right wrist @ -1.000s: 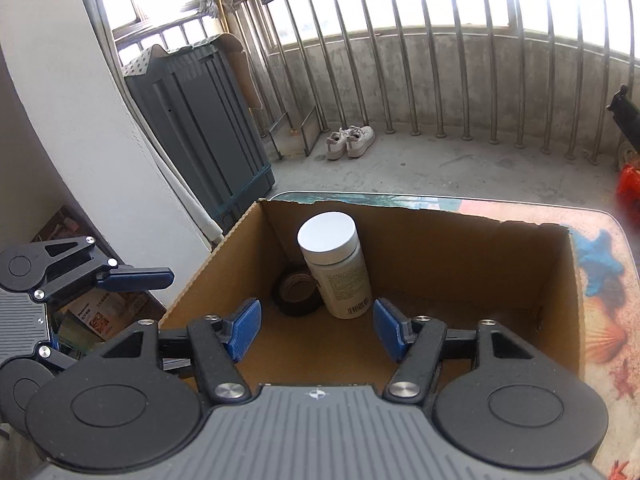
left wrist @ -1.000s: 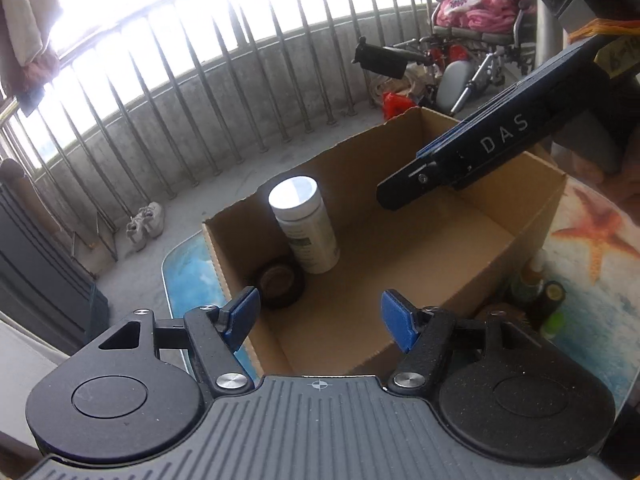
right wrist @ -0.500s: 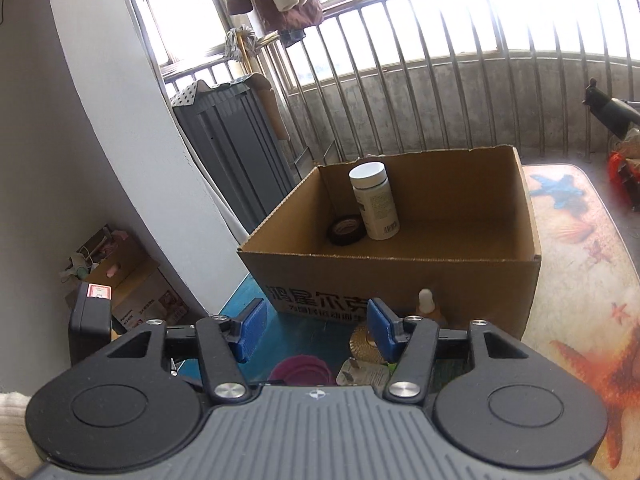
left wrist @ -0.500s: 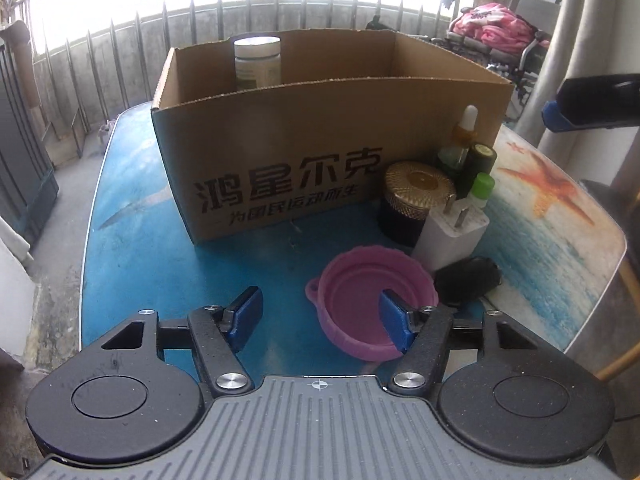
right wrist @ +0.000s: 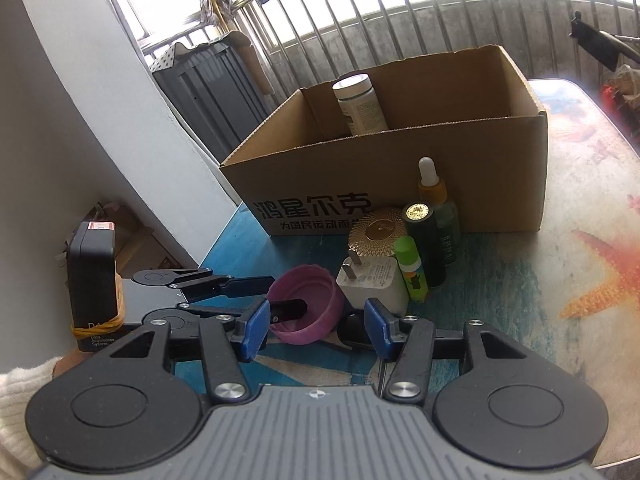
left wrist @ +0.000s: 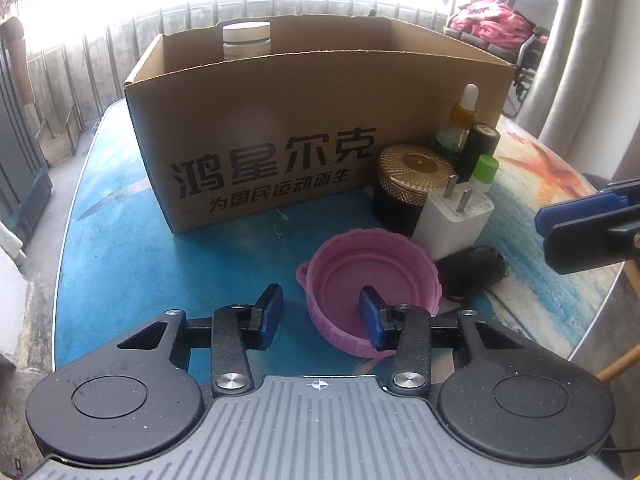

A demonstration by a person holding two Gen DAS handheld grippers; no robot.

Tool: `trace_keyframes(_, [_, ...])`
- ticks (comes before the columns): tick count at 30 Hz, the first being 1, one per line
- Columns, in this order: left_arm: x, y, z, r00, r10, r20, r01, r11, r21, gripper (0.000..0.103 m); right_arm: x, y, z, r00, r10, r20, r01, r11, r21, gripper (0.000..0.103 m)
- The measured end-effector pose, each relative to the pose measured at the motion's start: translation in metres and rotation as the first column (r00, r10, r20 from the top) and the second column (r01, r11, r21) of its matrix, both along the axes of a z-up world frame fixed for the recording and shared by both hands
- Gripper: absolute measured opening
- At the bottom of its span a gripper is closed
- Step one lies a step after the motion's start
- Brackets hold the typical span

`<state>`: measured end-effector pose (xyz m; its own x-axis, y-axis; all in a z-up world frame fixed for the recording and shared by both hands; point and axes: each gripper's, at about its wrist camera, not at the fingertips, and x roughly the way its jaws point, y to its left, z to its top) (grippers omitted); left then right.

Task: Organize rigid objects
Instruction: 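Reach the right gripper to the pink silicone bowl rim and grasp it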

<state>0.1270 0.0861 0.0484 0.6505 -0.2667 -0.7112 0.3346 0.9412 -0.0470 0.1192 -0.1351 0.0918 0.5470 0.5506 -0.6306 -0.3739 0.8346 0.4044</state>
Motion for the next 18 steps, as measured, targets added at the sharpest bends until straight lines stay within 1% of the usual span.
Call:
trace_keyframes(1, [-0.003,-0.001,0.0,1.0,-0.009,0.002,0.009,1.0,0.001,0.032,0.0,0.001,-0.002,1.0,0.006,-0.009,-0.006,1.0,-0.001,0.055])
trace_keyframes(3, [-0.008,-0.001,0.0,1.0,-0.016,0.0,0.016,1.0,-0.006,0.029,-0.001,0.002,-0.004,1.0,0.005,-0.026,-0.005,1.0,0.008,0.055])
trace_keyframes(8, [-0.02,0.004,-0.002,0.999,-0.039,-0.004,0.038,0.999,-0.025,0.027,-0.006,0.009,-0.014,0.998,0.019,-0.062,-0.019,1.0,0.007,0.055])
trace_keyframes(9, [-0.022,0.004,-0.002,0.999,-0.044,-0.002,0.044,0.999,-0.023,0.025,-0.006,0.011,-0.017,0.997,0.022,-0.072,-0.021,1.0,0.009,0.055])
trace_keyframes(13, [-0.036,0.008,-0.003,0.997,-0.073,0.016,0.073,0.997,-0.013,0.024,-0.008,0.025,-0.028,0.993,0.05,-0.103,-0.049,0.999,0.015,0.055])
trace_keyframes(17, [-0.047,0.008,-0.003,0.995,-0.098,0.036,0.098,0.995,0.002,0.024,-0.008,0.038,-0.034,0.993,0.059,-0.107,-0.059,0.998,0.003,0.055])
trace_keyframes(18, [-0.051,0.007,-0.003,0.993,-0.11,0.048,0.109,0.994,0.013,0.024,-0.008,0.042,-0.036,0.993,0.06,-0.106,-0.062,0.998,-0.009,0.053])
